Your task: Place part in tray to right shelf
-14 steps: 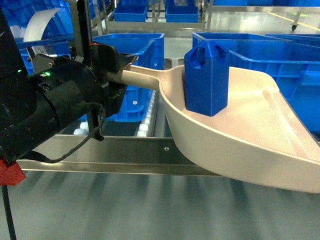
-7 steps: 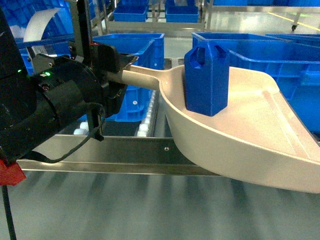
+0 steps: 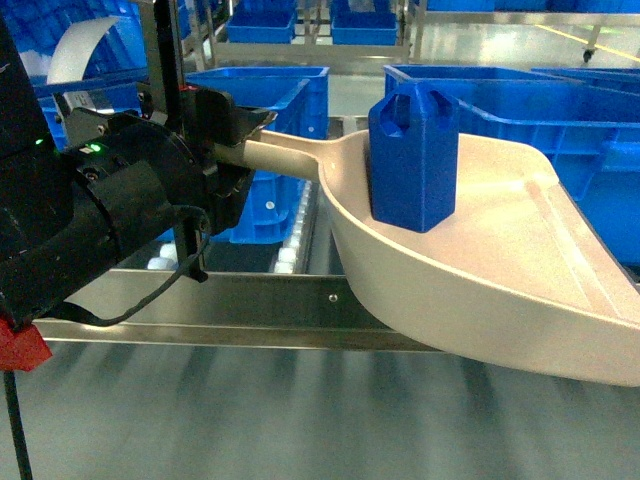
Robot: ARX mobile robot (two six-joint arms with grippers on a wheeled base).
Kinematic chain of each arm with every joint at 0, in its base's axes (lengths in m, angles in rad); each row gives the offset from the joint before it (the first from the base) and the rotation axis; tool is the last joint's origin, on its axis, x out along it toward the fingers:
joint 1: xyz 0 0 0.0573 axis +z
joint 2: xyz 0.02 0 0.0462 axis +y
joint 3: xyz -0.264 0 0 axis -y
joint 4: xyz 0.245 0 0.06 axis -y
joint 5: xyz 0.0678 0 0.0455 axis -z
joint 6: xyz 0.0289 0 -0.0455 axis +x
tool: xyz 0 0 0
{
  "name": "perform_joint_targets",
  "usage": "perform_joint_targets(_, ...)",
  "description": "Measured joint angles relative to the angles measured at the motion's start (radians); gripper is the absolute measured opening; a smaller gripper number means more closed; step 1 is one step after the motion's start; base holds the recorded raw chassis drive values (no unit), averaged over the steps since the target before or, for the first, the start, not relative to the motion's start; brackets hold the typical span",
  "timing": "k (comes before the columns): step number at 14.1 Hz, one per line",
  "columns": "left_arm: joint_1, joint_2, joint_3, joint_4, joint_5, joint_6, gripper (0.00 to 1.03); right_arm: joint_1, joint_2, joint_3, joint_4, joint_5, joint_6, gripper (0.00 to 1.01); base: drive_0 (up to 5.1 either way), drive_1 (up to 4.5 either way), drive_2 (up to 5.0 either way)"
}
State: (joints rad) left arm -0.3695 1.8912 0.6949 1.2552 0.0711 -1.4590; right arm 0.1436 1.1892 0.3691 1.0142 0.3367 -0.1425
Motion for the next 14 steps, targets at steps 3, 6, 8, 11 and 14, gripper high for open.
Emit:
perform_joint_targets(3,0.0,0.0,0.0,0.0,0.0,0.0,0.13,0.0,0.0,0.0,0.0,0.0,0.0,0.98,0.0,0.0,0.0)
perform_joint_targets(6,0.0,0.0,0.0,0.0,0.0,0.0,0.13,0.0,0.0,0.0,0.0,0.0,0.0,0.98,0.0,0.0,0.0)
perform_joint_targets(8,0.0,0.0,0.0,-0.003,-0.005,0.002,0.13,0.0,0.0,0.0,0.0,0.0,0.0,0.98,0.0,0.0,0.0)
perform_joint_targets(11,-0.05,-0.037,0.018,-0.203,-0.46,0.216,0.13,0.0,0.0,0.0,0.001,0.0,0.0,0.98,0.0,0.0,0.0)
perform_joint_targets(14,-0.03,-0.07,0.017,-0.177,-0.51,0.265,0.13,0.0,0.0,0.0,0.0,0.0,0.0,0.98,0.0,0.0,0.0)
